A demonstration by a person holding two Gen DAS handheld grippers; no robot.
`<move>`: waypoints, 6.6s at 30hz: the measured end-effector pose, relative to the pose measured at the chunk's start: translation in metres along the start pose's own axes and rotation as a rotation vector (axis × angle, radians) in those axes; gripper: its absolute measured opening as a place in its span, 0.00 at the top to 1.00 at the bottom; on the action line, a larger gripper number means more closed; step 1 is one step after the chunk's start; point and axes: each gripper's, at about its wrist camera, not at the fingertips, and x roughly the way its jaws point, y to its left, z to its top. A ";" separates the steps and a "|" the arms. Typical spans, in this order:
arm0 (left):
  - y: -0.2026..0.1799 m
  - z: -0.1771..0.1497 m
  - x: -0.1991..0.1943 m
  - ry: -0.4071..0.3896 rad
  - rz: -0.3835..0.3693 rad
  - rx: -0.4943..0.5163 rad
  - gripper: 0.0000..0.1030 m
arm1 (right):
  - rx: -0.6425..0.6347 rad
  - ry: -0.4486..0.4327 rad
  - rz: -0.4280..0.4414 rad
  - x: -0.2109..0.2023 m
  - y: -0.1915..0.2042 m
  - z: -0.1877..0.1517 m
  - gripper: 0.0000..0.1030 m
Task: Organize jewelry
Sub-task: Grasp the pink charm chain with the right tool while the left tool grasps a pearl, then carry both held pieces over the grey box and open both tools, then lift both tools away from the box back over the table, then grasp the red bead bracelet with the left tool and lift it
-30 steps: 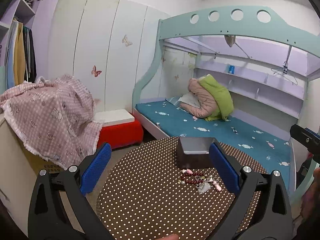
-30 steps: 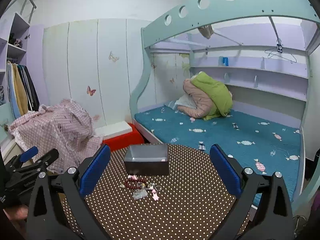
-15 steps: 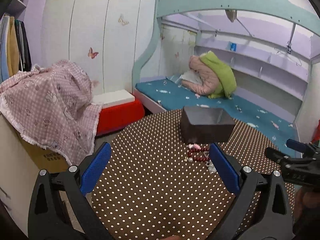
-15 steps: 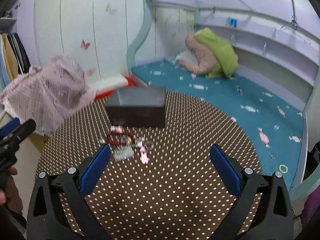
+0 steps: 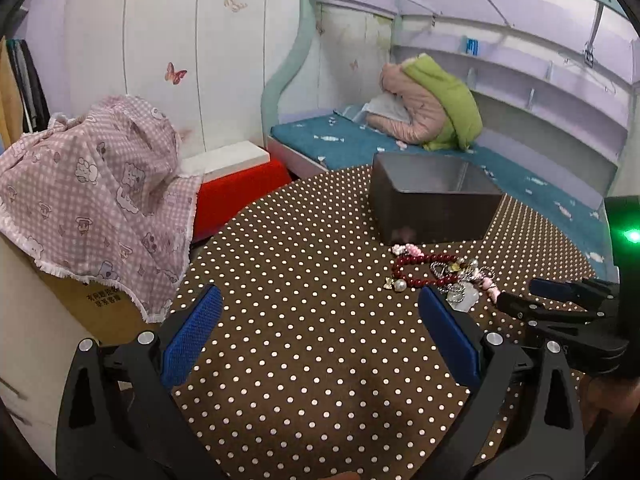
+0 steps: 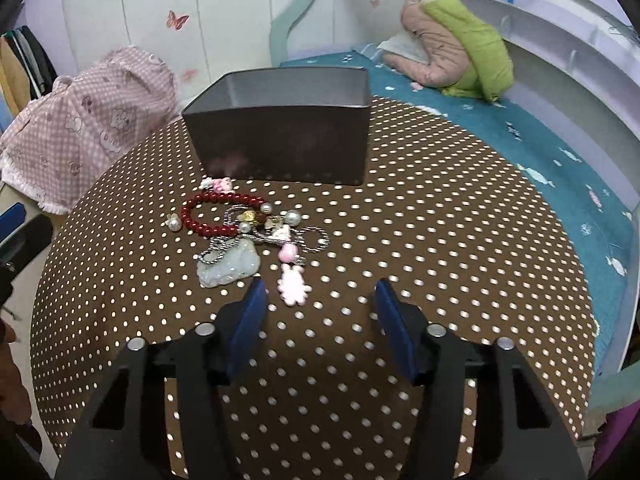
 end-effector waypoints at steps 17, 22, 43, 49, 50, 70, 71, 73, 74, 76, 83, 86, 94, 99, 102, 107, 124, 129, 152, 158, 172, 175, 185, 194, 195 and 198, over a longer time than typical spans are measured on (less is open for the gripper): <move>-0.049 0.012 0.085 0.175 -0.018 0.216 0.05 | 0.026 -0.049 0.057 -0.011 -0.016 -0.004 0.86; -0.049 0.010 0.108 0.228 -0.035 0.224 0.06 | 0.043 -0.060 0.078 -0.015 -0.022 -0.002 0.86; -0.034 0.008 0.069 0.182 -0.267 0.161 0.83 | 0.024 -0.124 0.100 -0.050 -0.017 0.012 0.86; -0.016 0.040 0.030 0.082 -0.277 0.124 0.83 | -0.009 -0.186 0.099 -0.078 -0.012 0.036 0.86; -0.014 0.047 0.023 0.061 -0.278 0.119 0.83 | -0.015 -0.198 0.099 -0.084 -0.012 0.041 0.86; -0.040 0.175 0.047 -0.035 -0.290 0.010 0.83 | -0.001 -0.169 0.163 -0.060 -0.021 0.154 0.86; -0.043 0.177 0.057 -0.017 -0.289 0.008 0.83 | 0.011 -0.148 0.164 -0.050 -0.024 0.156 0.86; -0.046 0.177 0.075 0.016 -0.283 0.011 0.83 | 0.029 -0.116 0.167 -0.036 -0.026 0.158 0.86; -0.048 0.176 0.085 0.035 -0.277 0.010 0.83 | 0.039 -0.096 0.167 -0.026 -0.028 0.159 0.86; -0.049 0.172 0.100 0.066 -0.275 0.006 0.83 | 0.050 -0.064 0.169 -0.012 -0.029 0.160 0.86; -0.052 0.161 0.137 0.145 -0.278 -0.004 0.81 | 0.102 0.016 0.189 0.021 -0.038 0.158 0.84; -0.050 0.158 0.140 0.155 -0.263 -0.011 0.45 | 0.115 0.011 0.193 0.021 -0.039 0.156 0.83; -0.031 0.158 0.114 0.062 -0.185 -0.033 0.08 | 0.185 -0.081 0.181 0.000 -0.055 0.151 0.13; -0.025 0.155 0.079 -0.022 -0.132 -0.019 0.05 | 0.216 -0.150 0.160 -0.020 -0.062 0.144 0.07; -0.025 0.151 0.055 -0.076 -0.108 -0.008 0.05 | 0.206 -0.184 0.145 -0.035 -0.060 0.144 0.07; -0.025 0.146 0.017 -0.150 -0.078 0.005 0.05 | 0.174 -0.251 0.127 -0.067 -0.051 0.140 0.07; -0.005 0.122 -0.087 -0.308 -0.071 -0.016 0.05 | 0.094 -0.493 -0.037 -0.174 -0.020 0.085 0.07; -0.001 0.108 -0.104 -0.324 -0.078 -0.034 0.05 | 0.080 -0.535 -0.085 -0.194 -0.010 0.065 0.07; 0.012 0.043 -0.118 -0.291 -0.059 -0.049 0.05 | 0.101 -0.502 -0.127 -0.195 -0.004 0.015 0.07; 0.011 0.042 -0.087 -0.214 -0.052 -0.040 0.05 | 0.106 -0.377 -0.106 -0.157 -0.009 0.021 0.07; 0.008 0.025 0.000 -0.008 -0.054 -0.008 0.05 | 0.061 -0.080 0.007 -0.049 0.002 0.026 0.08; 0.010 0.022 0.014 0.020 -0.052 -0.010 0.05 | 0.062 -0.035 0.025 -0.029 0.002 0.029 0.14; -0.013 0.036 0.092 0.172 -0.112 0.028 0.05 | 0.107 0.025 0.019 -0.002 -0.012 0.032 0.20; -0.032 0.033 0.141 0.302 -0.087 0.098 0.32 | 0.129 0.044 0.045 0.009 -0.022 0.034 0.20; -0.034 0.034 0.141 0.300 -0.088 0.104 0.36 | 0.129 0.043 0.047 0.010 -0.023 0.035 0.20; -0.042 0.036 0.138 0.303 -0.122 0.121 0.63 | 0.132 0.038 0.057 0.009 -0.026 0.038 0.20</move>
